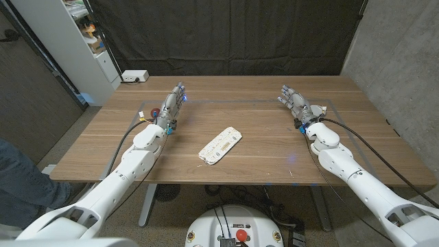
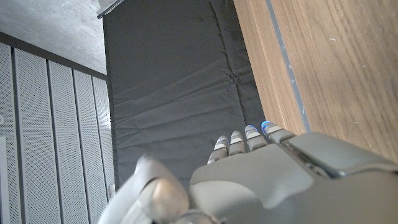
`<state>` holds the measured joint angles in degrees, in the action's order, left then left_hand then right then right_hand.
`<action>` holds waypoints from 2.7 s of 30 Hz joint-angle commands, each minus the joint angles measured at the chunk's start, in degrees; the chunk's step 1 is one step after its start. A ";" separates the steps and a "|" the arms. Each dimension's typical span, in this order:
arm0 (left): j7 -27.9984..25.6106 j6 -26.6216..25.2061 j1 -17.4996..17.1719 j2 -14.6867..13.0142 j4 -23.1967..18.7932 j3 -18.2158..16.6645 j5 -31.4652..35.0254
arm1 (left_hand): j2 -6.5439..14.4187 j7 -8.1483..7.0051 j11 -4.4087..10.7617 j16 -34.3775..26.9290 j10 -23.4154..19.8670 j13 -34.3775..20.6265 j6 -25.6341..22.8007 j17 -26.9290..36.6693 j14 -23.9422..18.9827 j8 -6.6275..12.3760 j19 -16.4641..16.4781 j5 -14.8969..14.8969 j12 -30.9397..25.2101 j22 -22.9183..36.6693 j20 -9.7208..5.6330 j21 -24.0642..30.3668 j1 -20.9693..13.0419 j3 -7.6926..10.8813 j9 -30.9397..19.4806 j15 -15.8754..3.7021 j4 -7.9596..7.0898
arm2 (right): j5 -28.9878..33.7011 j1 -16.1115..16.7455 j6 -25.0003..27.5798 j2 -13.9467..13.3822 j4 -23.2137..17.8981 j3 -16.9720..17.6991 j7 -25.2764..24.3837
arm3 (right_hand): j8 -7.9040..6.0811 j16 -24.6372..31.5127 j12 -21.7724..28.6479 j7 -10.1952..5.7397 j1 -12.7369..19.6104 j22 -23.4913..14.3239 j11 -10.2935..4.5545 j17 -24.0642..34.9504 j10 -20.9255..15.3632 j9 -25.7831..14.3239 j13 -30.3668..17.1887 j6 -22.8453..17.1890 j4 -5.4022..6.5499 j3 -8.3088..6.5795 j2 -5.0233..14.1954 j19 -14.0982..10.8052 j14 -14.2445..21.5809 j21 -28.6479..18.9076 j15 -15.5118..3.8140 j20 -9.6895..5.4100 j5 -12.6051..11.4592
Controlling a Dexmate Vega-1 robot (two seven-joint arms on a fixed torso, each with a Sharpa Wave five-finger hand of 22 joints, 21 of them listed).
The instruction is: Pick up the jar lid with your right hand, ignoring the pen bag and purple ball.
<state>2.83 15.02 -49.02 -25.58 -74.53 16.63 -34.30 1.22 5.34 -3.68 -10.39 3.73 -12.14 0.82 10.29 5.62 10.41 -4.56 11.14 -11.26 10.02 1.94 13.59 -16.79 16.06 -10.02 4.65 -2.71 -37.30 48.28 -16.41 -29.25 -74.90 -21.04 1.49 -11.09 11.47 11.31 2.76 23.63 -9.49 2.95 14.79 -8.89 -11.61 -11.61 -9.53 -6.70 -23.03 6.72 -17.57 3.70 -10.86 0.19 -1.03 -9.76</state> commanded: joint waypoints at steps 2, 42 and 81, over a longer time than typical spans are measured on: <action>8.38 -5.62 -1.68 9.37 -0.72 -11.60 11.73 | 0.07 0.40 0.07 -0.41 0.41 -0.01 0.09 0.12 0.44 0.37 -0.41 0.20 -0.44 0.18 -0.02 0.20 -0.63 0.44 -0.18 0.04 0.09 | 0.44 0.24 0.42 0.28 -0.45 0.54 0.04 | -0.30 0.29 0.23 0.05 0.58 -0.24 0.12 0.25 -0.51 -0.09 -0.15 -0.41 0.09 -0.28 0.16 -0.40 0.46 -0.19 -0.14 0.10 -0.28; 16.92 -8.26 0.12 17.89 1.16 -21.05 21.93 | 0.43 0.16 0.24 -0.42 0.20 0.47 -0.13 0.14 0.29 0.37 -0.10 0.09 -0.58 0.23 0.40 -0.36 -0.68 0.35 -0.19 -0.09 0.44 | 2.64 1.07 0.00 0.00 -2.60 1.06 -1.68 | -0.31 0.33 0.15 -0.16 0.81 -0.24 -0.21 -0.40 -0.45 0.15 0.05 -0.51 -0.15 0.00 0.54 -0.36 0.51 -0.14 -0.19 0.15 -0.30; 16.79 -8.65 -0.40 18.33 -0.43 -21.43 22.50 | 0.72 0.04 0.31 -0.38 0.20 0.75 -0.47 0.13 0.29 0.43 0.03 0.00 -0.61 0.27 0.27 -0.87 -0.83 0.30 -0.19 -0.06 0.88 | 3.12 1.87 -1.51 -1.27 -3.68 2.62 -1.99 | -0.38 0.35 0.14 -0.35 1.14 -0.23 -0.37 -0.97 -0.49 0.27 0.14 -0.74 -0.39 0.18 0.91 -0.33 0.46 -0.11 -0.20 0.19 -0.32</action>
<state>19.68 6.33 -48.92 -7.43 -74.28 -4.79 -11.81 1.75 5.32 -3.68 -10.61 3.73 -11.45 0.81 10.25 5.59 10.63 -4.22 11.13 -11.66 10.00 2.27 12.91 -17.31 16.27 -10.00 4.62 -2.10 -33.86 49.67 -17.53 -30.12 -77.83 -19.02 -0.70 -11.09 11.46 11.31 2.45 24.31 -9.47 2.76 13.83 -9.31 -11.18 -11.46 -9.83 -6.95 -22.77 7.42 -17.55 3.89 -10.86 -0.01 -1.03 -9.75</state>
